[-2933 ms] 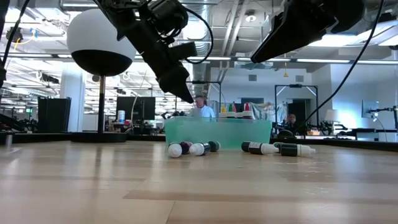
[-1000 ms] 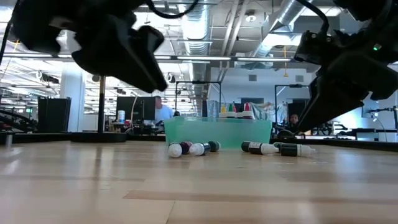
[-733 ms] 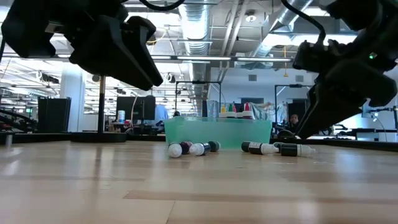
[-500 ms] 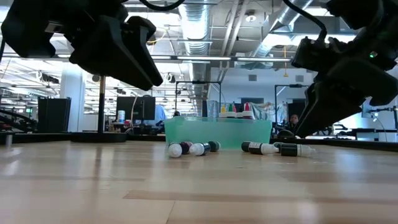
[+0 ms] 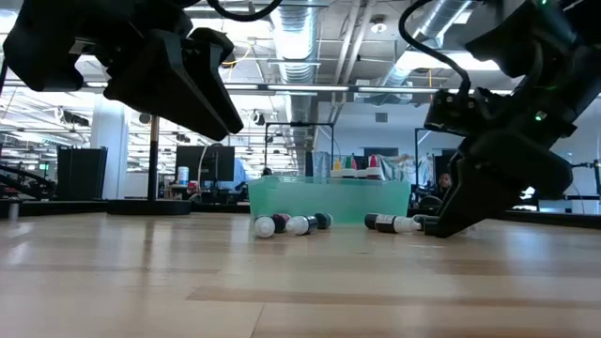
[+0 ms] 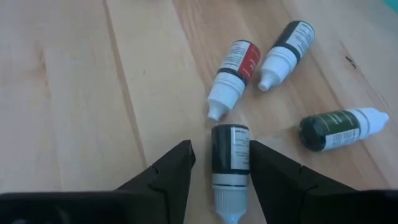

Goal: Pick & Place food coloring
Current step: Put the black food coloring bottle into the green bin

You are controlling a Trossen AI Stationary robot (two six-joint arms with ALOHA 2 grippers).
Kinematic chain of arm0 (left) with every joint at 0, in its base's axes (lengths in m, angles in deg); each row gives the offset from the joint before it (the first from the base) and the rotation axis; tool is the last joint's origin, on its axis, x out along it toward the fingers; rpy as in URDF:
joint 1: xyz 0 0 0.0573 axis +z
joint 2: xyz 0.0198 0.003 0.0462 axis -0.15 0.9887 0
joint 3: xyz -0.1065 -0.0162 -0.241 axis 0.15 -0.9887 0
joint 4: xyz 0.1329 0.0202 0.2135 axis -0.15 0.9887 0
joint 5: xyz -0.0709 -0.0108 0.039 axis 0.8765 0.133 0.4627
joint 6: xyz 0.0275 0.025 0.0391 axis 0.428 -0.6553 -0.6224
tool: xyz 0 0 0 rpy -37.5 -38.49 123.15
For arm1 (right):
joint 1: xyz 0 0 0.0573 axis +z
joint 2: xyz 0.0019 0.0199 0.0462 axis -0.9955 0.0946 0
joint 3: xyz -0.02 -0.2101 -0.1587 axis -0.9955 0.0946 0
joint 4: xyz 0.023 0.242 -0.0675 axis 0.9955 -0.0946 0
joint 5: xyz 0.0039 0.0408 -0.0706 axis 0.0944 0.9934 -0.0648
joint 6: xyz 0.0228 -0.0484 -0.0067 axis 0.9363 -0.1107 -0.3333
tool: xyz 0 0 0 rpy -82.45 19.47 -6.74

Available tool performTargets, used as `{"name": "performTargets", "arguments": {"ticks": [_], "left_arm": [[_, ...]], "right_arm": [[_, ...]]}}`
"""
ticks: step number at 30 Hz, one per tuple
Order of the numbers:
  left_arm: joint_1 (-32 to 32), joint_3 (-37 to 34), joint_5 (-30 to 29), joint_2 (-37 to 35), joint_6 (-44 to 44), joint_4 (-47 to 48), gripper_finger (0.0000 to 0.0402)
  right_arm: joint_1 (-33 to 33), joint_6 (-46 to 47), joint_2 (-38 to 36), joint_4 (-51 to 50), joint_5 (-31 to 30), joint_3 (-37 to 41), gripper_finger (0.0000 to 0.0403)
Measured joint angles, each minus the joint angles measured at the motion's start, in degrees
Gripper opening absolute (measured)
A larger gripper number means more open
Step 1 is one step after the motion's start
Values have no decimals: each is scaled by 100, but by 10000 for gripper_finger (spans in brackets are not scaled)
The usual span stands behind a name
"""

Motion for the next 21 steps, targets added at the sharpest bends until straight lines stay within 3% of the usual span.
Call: {"name": "performTargets", "arguments": {"ticks": [10,21], "left_arm": [[4,0,-2,0,5,41,148],[4,0,-2,0,40,39,148]], "right_arm": [[70,-61,15,19,76,4,72],[88,-128,-148,48,121,22,78]]}}
